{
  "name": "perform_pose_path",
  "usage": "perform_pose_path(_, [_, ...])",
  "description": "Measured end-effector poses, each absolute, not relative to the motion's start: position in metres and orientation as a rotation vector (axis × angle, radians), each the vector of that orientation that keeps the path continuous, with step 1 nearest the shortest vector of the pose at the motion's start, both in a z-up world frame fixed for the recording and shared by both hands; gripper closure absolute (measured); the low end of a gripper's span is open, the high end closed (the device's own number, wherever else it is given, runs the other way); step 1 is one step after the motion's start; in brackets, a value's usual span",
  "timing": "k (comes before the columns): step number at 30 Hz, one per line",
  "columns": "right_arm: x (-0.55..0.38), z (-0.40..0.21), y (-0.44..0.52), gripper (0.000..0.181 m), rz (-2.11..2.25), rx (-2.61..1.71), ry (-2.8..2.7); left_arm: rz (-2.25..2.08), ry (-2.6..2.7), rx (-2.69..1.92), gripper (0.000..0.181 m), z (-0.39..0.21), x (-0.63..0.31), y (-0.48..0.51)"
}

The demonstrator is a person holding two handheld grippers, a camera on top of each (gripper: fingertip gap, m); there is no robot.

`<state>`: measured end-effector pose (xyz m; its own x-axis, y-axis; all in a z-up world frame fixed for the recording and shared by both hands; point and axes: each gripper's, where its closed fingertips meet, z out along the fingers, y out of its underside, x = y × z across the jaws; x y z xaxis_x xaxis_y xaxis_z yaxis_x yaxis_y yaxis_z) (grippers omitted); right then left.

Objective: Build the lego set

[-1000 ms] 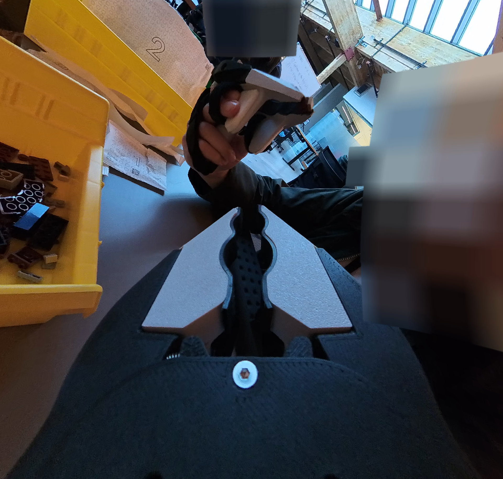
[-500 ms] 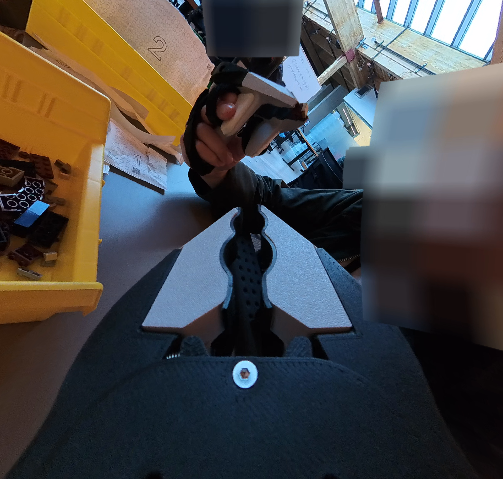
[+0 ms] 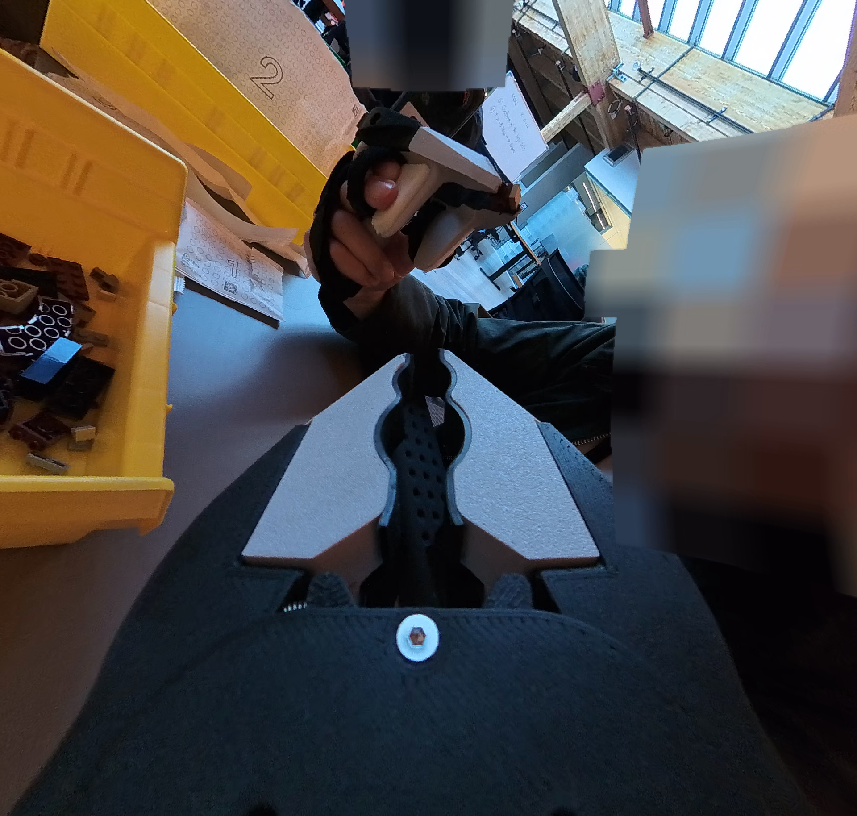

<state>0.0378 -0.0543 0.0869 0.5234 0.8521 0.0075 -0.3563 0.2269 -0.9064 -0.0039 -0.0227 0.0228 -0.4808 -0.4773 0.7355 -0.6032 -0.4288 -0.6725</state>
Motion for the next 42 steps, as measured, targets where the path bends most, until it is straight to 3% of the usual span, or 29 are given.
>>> perform_pose_path(29, [0.034, 0.072, -0.042, 0.172, 0.821, -1.110, -0.602, 2.115, -1.575, 1.565, 0.173, 0.030, 0.000, -0.019])
perform_pose_path(32, [0.031, 0.059, -0.032, 0.172, 0.726, -1.175, -0.628, 2.168, -1.527, 1.622, 0.171, 0.034, 0.008, -0.013])
perform_pose_path(35, [0.029, 0.043, -0.020, 0.172, 0.554, -1.244, -0.671, 2.155, -1.509, 1.772, 0.151, 0.025, 0.020, -0.004])
perform_pose_path(42, [0.024, 0.012, -0.002, 0.171, 0.213, -1.346, -0.787, 2.083, -1.583, 1.836, 0.158, 0.008, 0.030, -0.009])
